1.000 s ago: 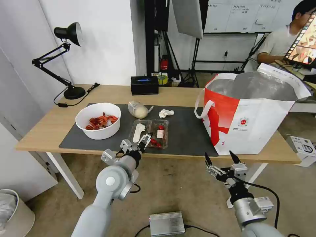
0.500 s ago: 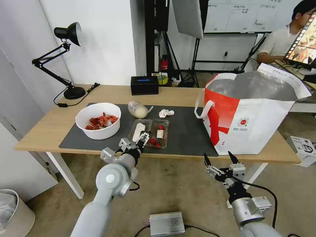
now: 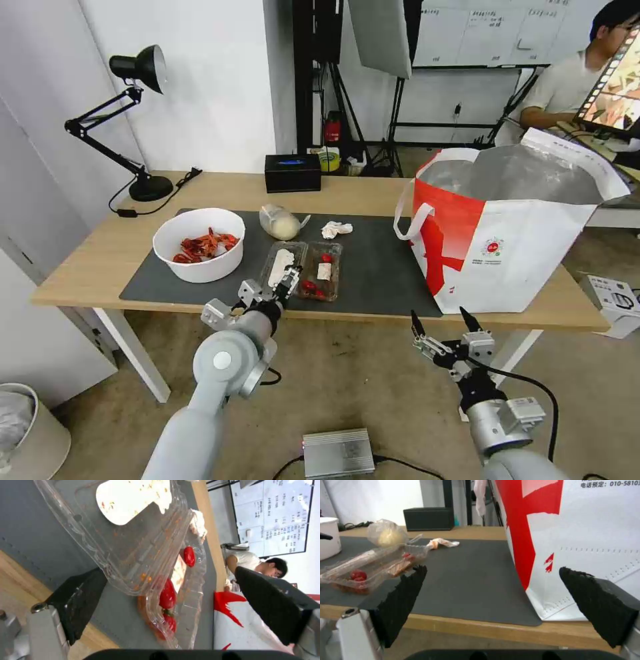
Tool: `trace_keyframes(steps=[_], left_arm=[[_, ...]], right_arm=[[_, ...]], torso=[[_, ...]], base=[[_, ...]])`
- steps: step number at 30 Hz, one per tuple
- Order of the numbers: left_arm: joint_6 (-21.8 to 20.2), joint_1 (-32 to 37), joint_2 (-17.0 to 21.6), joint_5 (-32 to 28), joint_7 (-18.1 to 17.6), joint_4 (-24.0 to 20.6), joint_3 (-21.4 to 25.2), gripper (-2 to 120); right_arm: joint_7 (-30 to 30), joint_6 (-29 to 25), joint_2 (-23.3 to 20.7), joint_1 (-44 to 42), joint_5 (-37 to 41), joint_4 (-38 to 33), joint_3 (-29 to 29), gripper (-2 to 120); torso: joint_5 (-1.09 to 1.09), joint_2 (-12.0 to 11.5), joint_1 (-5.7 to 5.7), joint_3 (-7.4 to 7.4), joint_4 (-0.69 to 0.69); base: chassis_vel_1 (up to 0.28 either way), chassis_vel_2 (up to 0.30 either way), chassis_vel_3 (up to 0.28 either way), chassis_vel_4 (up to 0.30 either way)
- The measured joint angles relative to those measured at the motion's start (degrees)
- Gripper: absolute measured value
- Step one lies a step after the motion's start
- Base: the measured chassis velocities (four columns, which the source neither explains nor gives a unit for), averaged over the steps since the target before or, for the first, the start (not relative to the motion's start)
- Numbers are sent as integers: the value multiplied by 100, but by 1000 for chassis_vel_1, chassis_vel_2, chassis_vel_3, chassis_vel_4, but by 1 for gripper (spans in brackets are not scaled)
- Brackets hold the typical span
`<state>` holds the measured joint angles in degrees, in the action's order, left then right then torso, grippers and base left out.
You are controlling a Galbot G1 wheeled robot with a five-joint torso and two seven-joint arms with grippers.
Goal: Pick up the trash from the table and place it into the takeout bag.
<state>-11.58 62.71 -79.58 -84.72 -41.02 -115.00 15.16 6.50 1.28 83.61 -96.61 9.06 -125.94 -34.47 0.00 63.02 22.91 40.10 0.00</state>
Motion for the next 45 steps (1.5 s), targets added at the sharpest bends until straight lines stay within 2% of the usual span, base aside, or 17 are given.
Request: trace_keyframes(steps=[9,20,23,25,29,45], left_arm=[[113,28,-6,21,21,-38,38,100],[245,97,60,20,299,-242,139,100],[275,96,102,68,474,-294,151,100],[340,94,163,188,793,-331,153,100],[396,78,185,206,1056,-408,151,100],[387,117,154,191,1117,-414,40,100]], right_arm=[[0,-8,8,9,-11,53,24,100],[1,-14,40,58,-41,107,77,100],[1,-15,52,72,-51,122,85,100],[2,-16,66,77,-63,136,101,100],[3,-18,66,88,-71,140,105,100],[3,-22,43,79,-68,114,71,100]], torso=[[0,0,0,0,0],[0,0,0,0,0],[0,0,0,0,0],[0,0,0,0,0],[0,0,0,0,0],[0,0,1,0,0]], base=[[0,0,0,0],[0,0,0,0],[0,0,0,0],[0,0,0,0],[0,0,0,0],[0,0,0,0]])
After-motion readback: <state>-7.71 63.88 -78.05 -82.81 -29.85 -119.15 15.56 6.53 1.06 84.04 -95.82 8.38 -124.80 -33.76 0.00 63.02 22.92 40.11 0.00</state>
